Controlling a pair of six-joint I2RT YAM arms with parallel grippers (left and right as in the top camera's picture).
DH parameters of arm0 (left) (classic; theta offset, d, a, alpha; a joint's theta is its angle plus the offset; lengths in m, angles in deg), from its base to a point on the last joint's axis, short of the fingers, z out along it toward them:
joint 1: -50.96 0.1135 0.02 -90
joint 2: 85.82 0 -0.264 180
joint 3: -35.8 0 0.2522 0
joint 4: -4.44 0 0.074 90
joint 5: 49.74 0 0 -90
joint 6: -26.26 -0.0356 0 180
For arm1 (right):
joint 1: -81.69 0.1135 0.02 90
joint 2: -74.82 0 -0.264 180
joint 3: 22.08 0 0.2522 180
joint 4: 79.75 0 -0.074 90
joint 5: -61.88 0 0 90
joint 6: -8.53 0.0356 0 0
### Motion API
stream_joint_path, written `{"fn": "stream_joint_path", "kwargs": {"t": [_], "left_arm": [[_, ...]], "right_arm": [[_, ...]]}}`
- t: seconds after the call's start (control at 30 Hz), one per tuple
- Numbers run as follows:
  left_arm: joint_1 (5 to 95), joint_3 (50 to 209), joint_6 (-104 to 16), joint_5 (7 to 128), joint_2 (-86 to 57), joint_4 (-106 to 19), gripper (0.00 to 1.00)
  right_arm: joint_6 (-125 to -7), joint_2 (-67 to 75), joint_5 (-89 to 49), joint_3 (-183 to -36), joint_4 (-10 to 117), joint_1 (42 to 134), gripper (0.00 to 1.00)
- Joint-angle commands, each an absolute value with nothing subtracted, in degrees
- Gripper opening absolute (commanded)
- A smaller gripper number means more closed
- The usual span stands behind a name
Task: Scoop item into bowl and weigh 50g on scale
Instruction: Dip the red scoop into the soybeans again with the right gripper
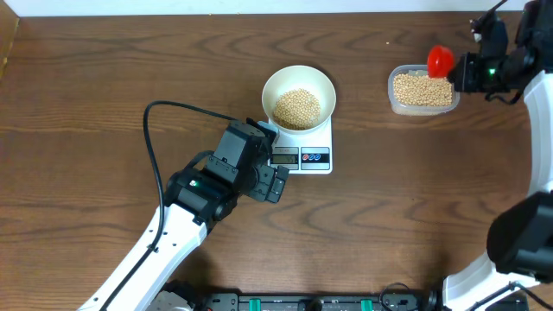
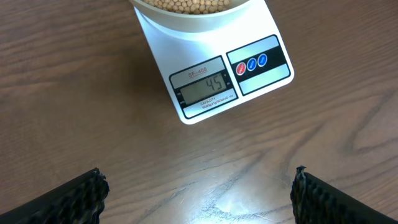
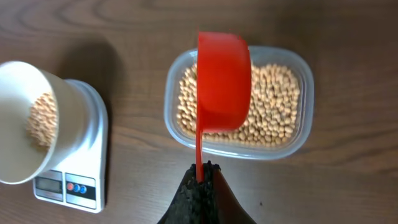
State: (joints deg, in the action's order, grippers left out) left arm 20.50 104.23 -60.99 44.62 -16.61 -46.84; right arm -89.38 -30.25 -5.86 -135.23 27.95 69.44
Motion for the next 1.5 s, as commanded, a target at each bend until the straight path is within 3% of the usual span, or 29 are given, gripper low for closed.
{"fn": "stream_joint_path", "kwargs": {"t": [0.0,0.27,0.97,1.27,1.47], "left_arm": [[20.7,104.0,-61.4,44.1,-17.4,-47.0,0.96],[20.7,104.0,-61.4,44.1,-17.4,-47.0,0.96],[20.7,104.0,-61.4,44.1,-17.4,-47.0,0.96],[20.7,104.0,-61.4,44.1,-17.4,-47.0,0.96],[20.7,104.0,-61.4,44.1,-17.4,-47.0,0.96]], "right_arm": [[-89.2,-33.1,-8.6,-136.2,26.9,70.1,0.01],[-89.2,-35.8,-13.2,-136.2,26.9,72.0,0.01],[-89.0,-42.9,-9.8,-136.2,29.6,77.1,0.01],[-88.8,-42.6,-9.3,-136.4,29.4,72.7,0.01],[-90.8,-41.9,-0.2,-136.4,29.8,68.0,0.01]]}}
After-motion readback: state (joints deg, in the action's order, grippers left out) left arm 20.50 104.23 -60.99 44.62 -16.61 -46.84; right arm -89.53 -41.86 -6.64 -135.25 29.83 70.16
